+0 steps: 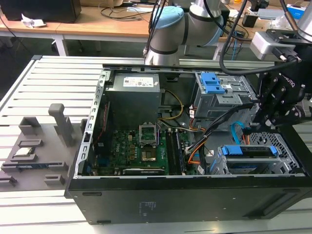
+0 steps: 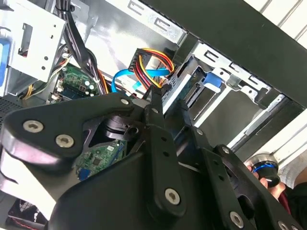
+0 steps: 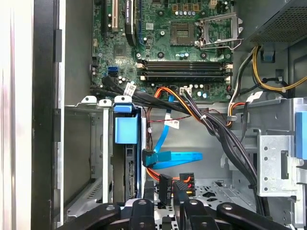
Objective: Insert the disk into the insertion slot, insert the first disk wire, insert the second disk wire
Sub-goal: 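Insert the first disk wire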
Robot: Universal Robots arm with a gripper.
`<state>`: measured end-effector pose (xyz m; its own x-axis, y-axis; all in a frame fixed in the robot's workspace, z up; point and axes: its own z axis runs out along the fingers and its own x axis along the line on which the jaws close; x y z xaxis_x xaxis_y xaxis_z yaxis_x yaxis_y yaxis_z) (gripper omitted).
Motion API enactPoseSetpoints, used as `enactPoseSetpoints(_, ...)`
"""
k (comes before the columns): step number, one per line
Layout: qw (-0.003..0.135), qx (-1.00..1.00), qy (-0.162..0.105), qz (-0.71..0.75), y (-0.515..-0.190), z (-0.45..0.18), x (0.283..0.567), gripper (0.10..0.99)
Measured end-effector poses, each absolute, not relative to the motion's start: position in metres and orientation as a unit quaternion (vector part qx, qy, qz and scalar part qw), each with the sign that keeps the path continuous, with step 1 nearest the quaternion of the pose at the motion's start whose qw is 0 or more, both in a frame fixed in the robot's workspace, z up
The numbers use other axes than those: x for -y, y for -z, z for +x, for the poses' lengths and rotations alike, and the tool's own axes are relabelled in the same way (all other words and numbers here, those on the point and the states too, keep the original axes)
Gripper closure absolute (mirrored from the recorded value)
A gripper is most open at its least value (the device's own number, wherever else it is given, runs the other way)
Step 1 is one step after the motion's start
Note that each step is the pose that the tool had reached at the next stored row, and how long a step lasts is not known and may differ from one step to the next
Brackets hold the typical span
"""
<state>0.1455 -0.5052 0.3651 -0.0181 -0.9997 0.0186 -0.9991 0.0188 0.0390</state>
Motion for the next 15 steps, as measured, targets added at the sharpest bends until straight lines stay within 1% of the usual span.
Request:
enactPoseSetpoints(2, 0.021, 0.713, 0.007, 0.700, -0.3618, 0.1455, 0.5001, 0.784)
enactPoseSetpoints(6, 0.027, 0.713, 0.001, 0.700, -0.3540, 0.1455, 0.5000, 0.784)
enactPoseSetpoints(10, 0.027, 0.713, 0.001, 0.700, -0.3539, 0.1455, 0.5000, 0.784)
enactPoseSetpoints(11, 0.027, 0.713, 0.000, 0.700, -0.3539, 0.1455, 0.5001, 0.800)
enactPoseSetpoints(12, 0.027, 0.713, 0.000, 0.700, -0.3539, 0.1455, 0.5000, 0.918)
enactPoseSetpoints(15, 0.027, 0.714, 0.000, 0.700, -0.3539, 0.1455, 0.5000, 0.918)
